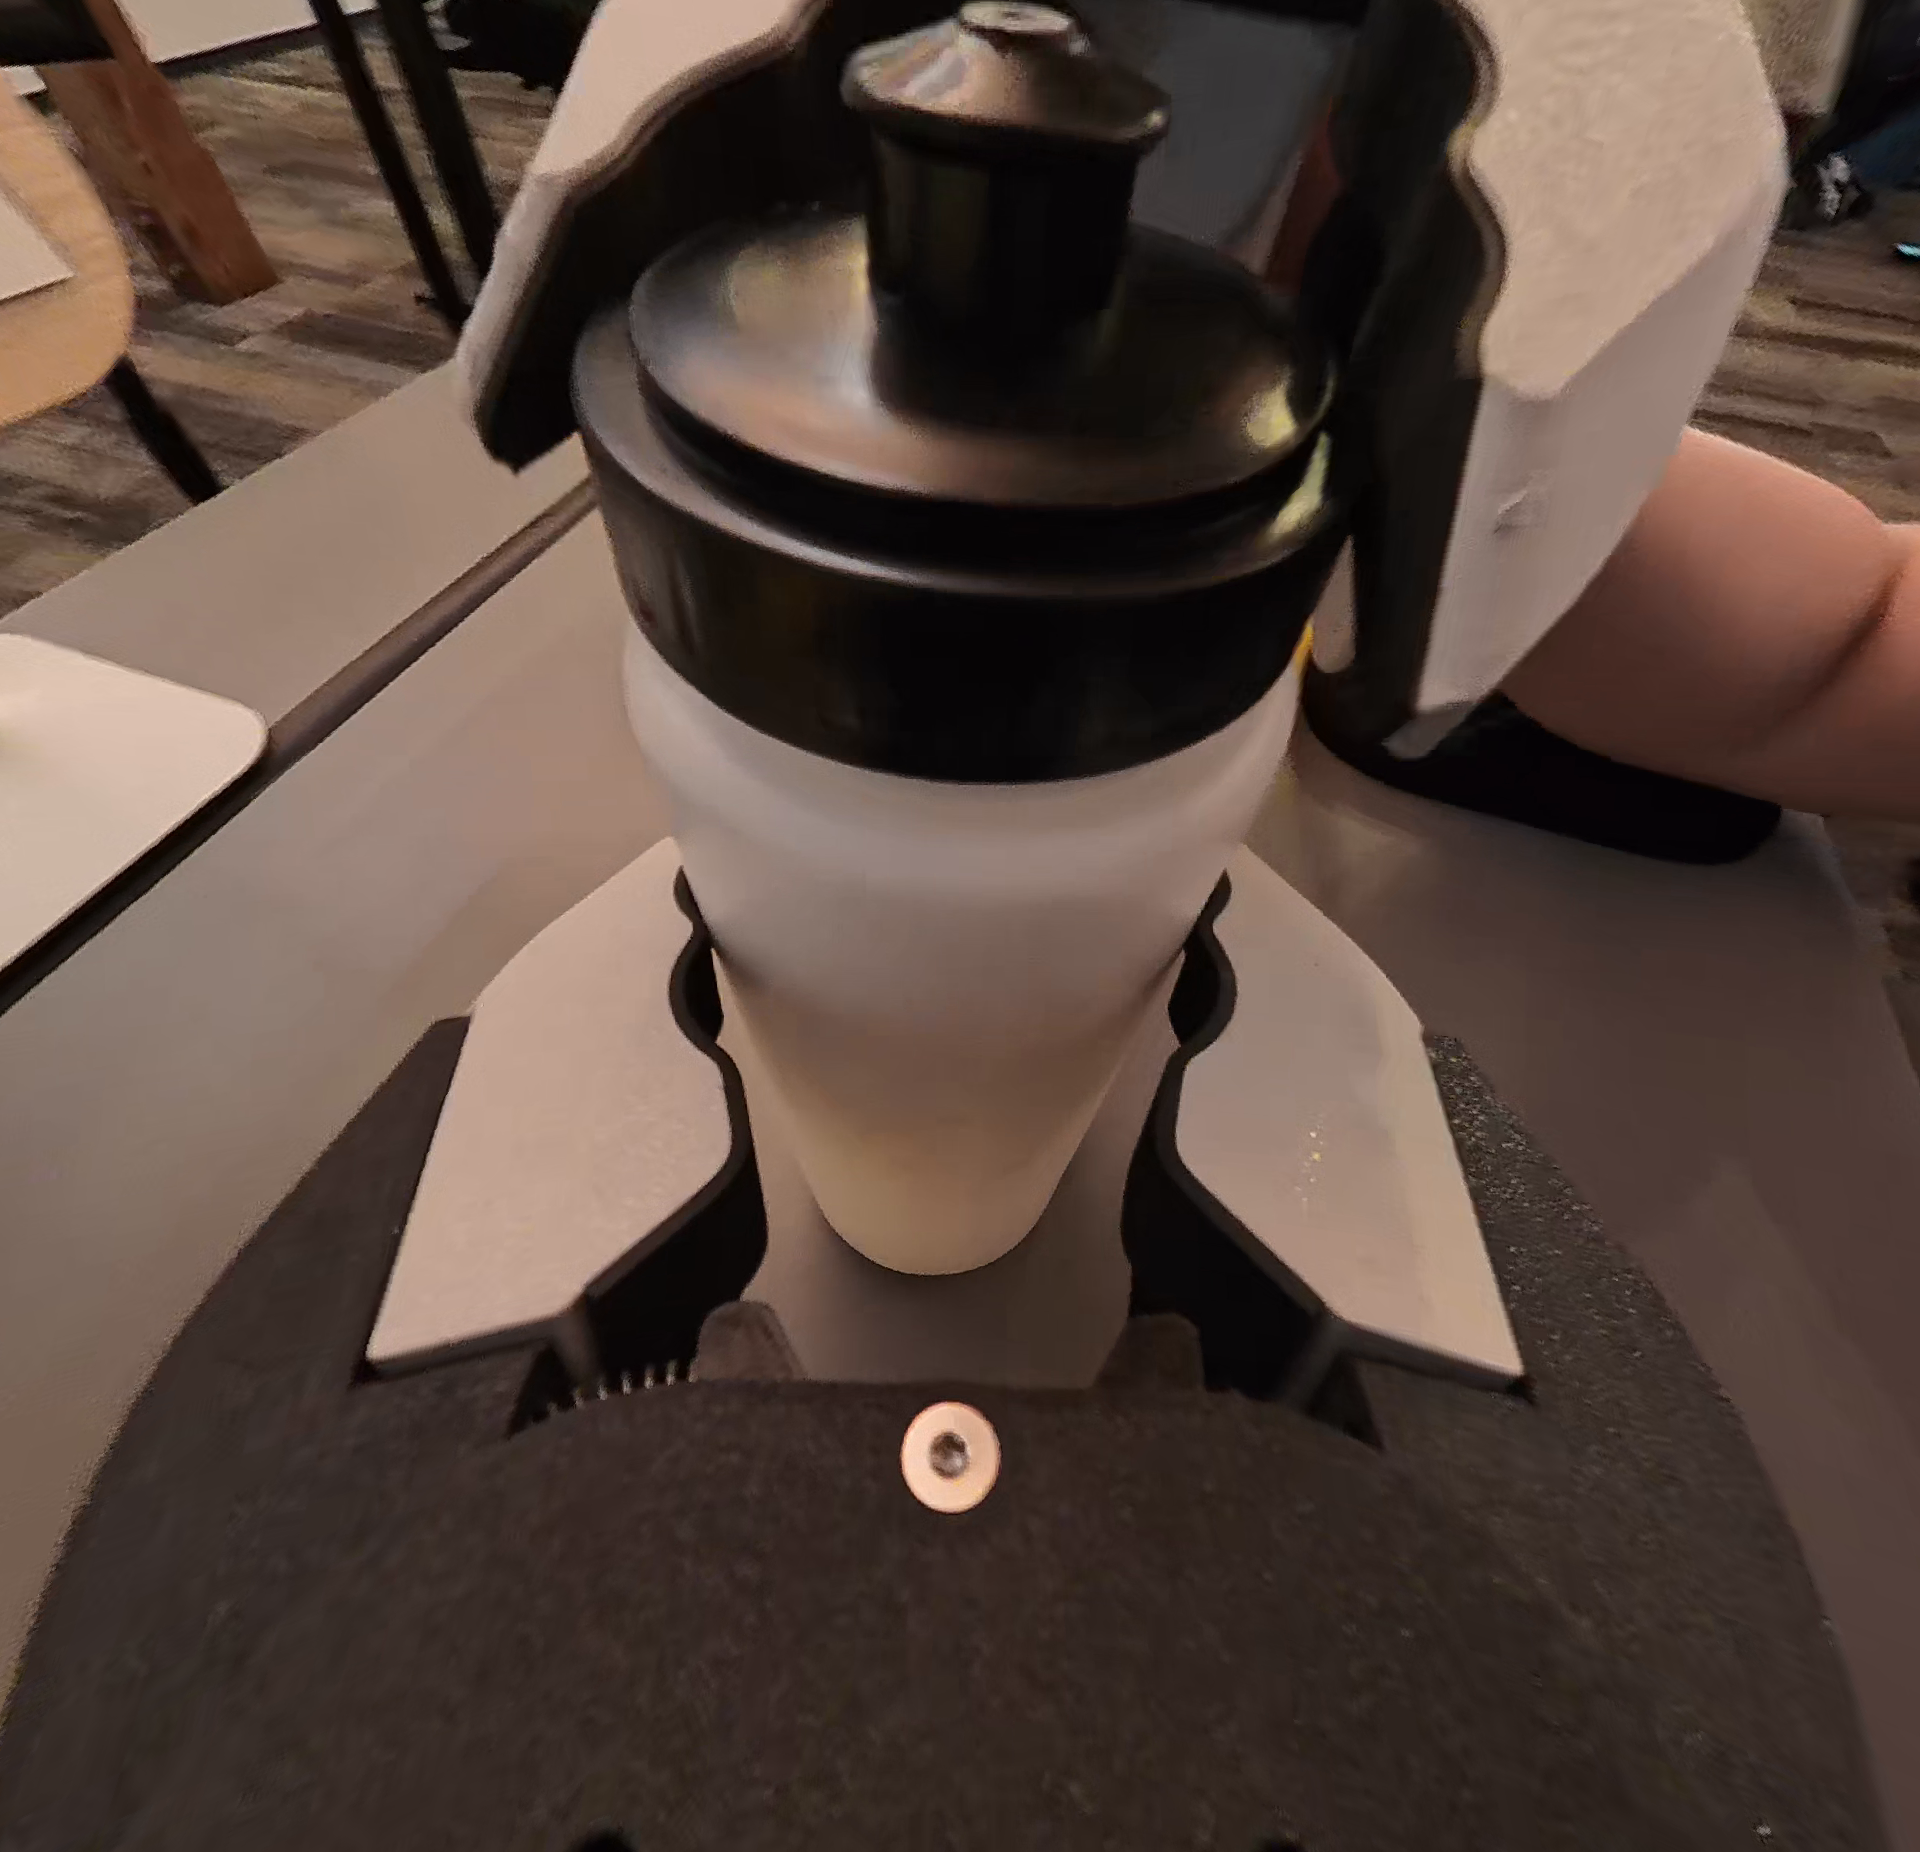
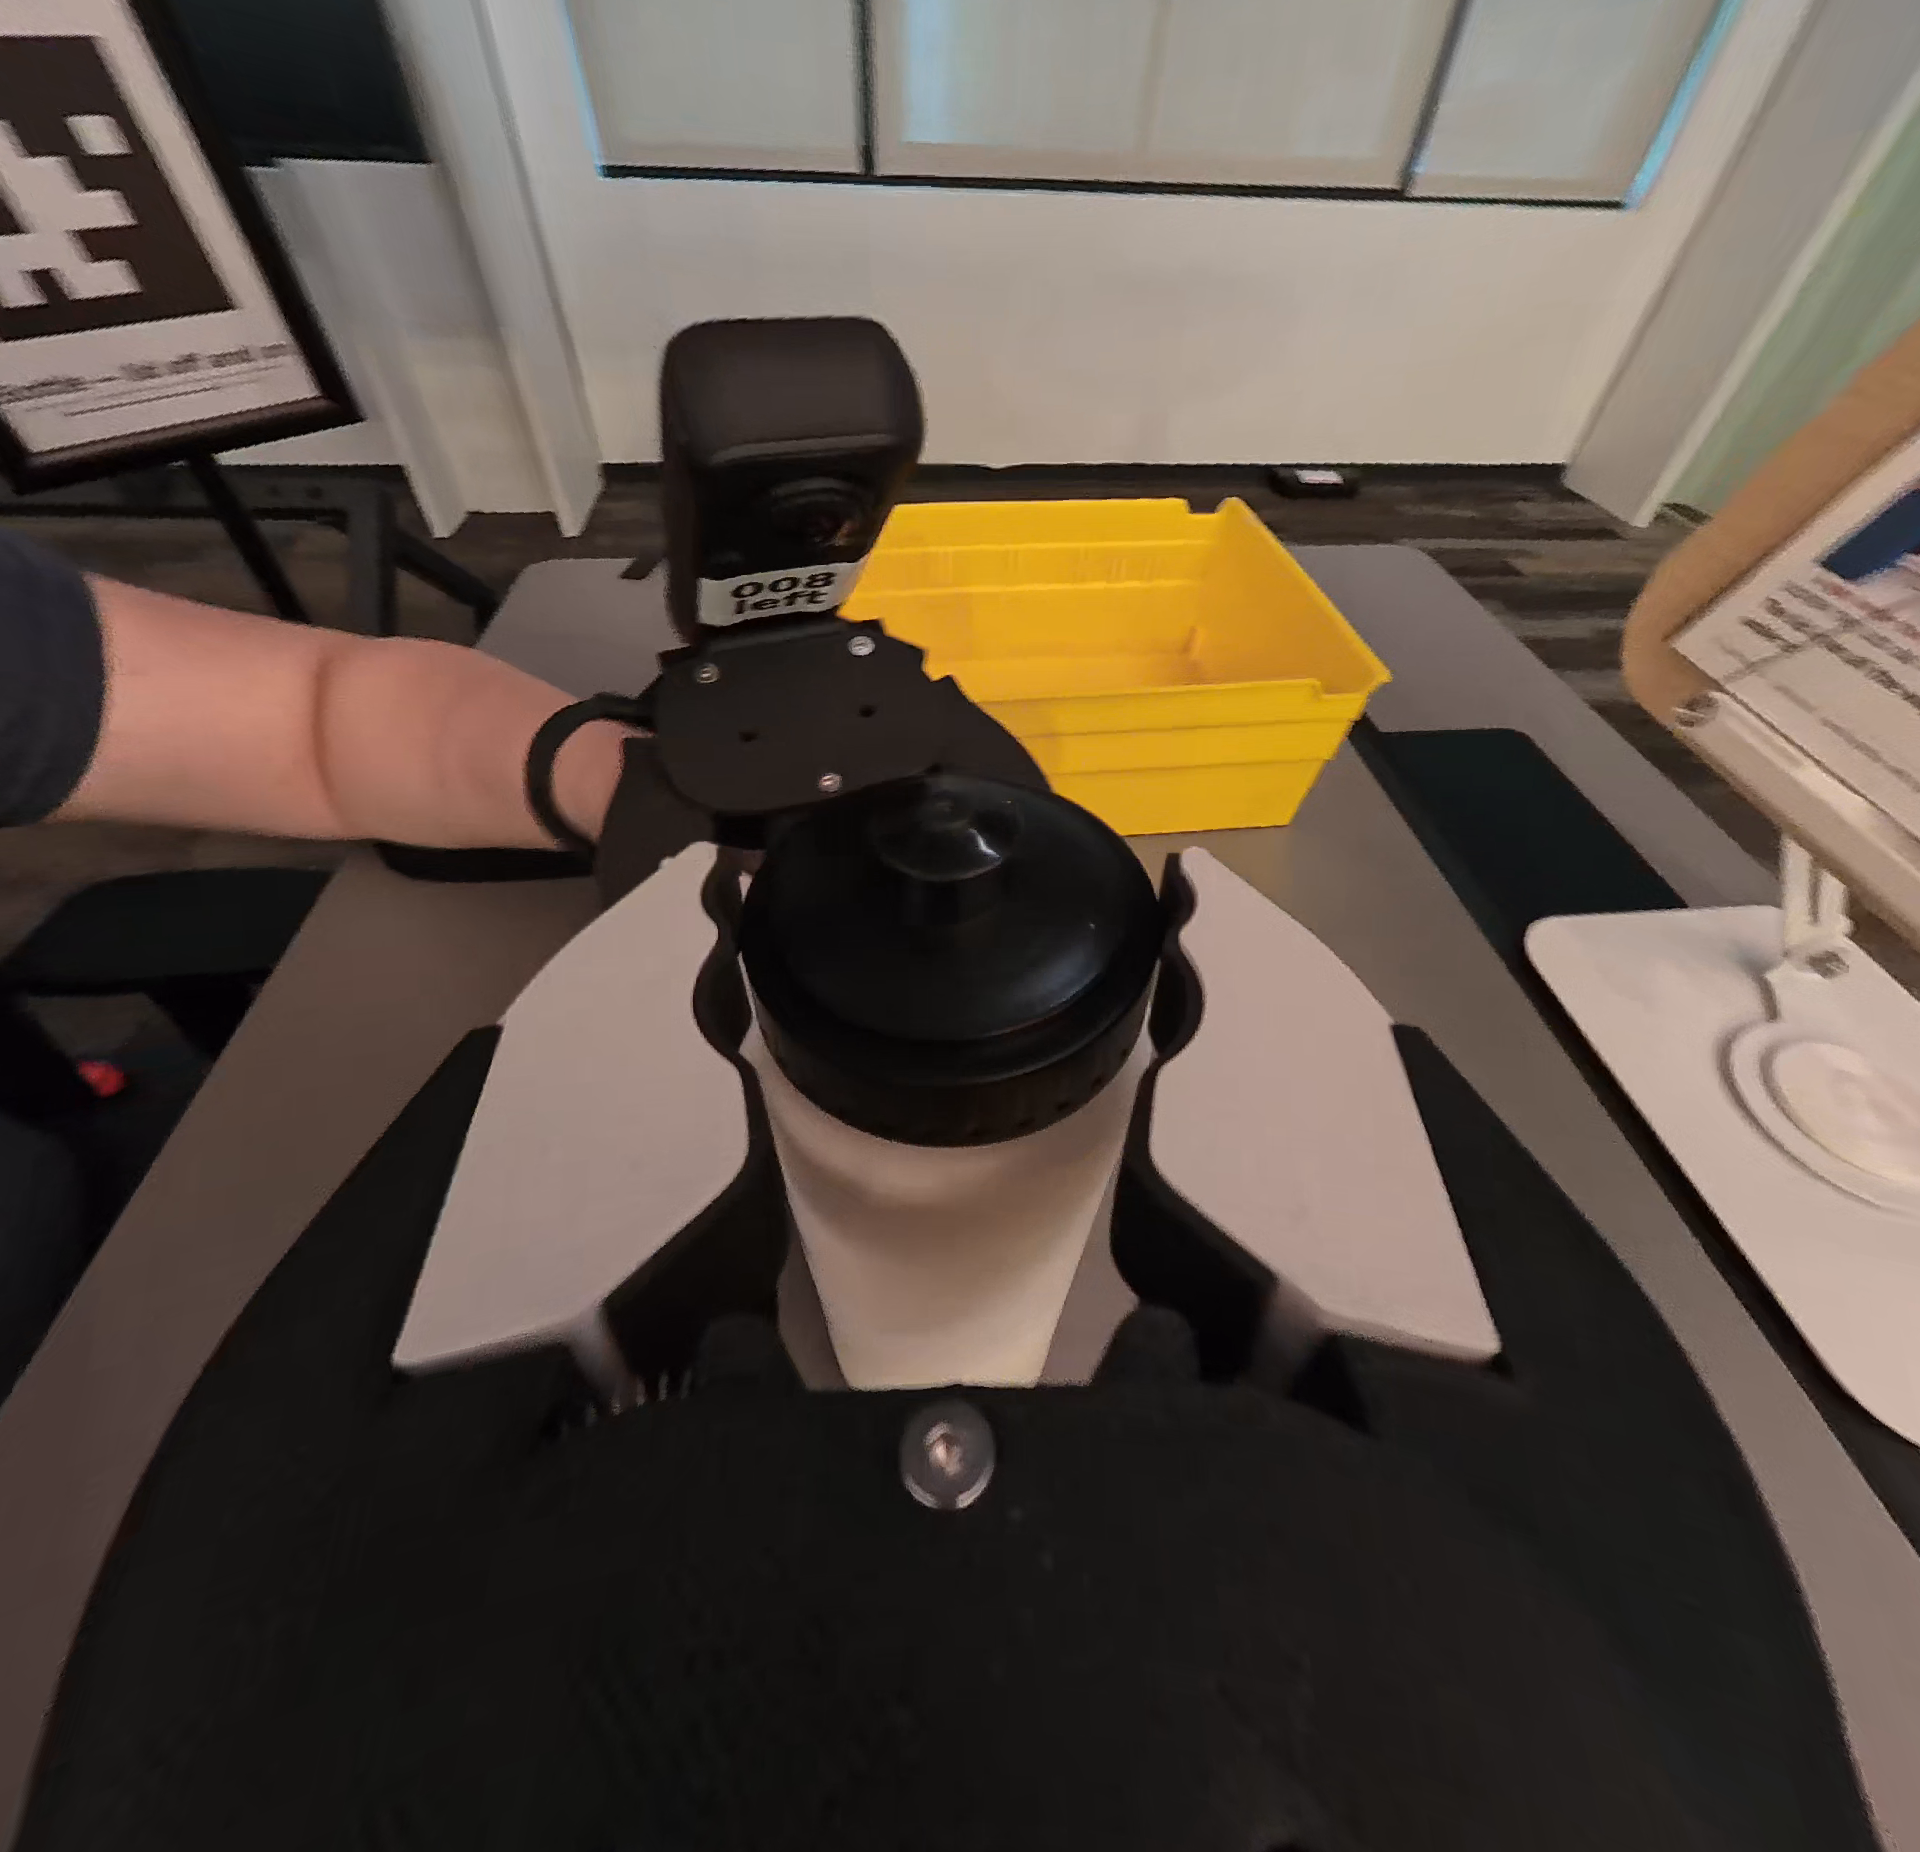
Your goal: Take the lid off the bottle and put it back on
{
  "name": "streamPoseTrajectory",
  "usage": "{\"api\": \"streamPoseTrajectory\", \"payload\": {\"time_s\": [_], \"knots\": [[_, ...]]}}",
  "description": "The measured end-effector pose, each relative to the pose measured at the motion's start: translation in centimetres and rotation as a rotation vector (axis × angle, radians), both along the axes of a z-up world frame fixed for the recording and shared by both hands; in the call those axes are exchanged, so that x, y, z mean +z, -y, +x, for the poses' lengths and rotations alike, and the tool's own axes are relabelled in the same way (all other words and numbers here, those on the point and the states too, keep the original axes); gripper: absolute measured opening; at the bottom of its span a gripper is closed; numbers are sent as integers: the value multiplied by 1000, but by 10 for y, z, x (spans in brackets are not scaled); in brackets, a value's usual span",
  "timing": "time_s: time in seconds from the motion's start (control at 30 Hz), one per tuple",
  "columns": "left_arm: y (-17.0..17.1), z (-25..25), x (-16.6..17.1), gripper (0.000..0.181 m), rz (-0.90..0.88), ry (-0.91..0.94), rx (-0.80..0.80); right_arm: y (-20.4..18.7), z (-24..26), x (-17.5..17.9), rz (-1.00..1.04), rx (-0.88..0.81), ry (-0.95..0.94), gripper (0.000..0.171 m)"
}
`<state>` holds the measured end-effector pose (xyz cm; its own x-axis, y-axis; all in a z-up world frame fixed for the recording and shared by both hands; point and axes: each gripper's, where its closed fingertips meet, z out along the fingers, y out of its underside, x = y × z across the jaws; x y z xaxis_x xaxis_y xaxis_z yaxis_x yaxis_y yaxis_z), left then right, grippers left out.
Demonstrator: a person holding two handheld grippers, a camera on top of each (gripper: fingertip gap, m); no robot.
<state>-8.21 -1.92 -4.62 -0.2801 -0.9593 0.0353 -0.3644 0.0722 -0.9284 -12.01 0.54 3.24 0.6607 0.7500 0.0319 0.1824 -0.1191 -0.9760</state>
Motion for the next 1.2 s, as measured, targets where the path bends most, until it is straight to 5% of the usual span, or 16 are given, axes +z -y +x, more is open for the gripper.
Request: {"api": "streamPoseTrajectory", "payload": {"time_s": [0.23,0.47,0.6,0.9,1.2], "knots": [[-25,1,0,86,-5,-18,188,-29,8,1,19,-341,-94,77],[1,1,0,87,0,-4,0,-3,1,1,-32,-15,-47,78],[1,0,-1,87,4,-14,-10,1,1,0,-11,11,-10,77],[-28,0,-1,86,24,-43,249,-29,9,2,39,-411,-53,77],[-2,-3,-1,86,-1,-28,-31,-3,4,2,16,-25,-20,80]]}}
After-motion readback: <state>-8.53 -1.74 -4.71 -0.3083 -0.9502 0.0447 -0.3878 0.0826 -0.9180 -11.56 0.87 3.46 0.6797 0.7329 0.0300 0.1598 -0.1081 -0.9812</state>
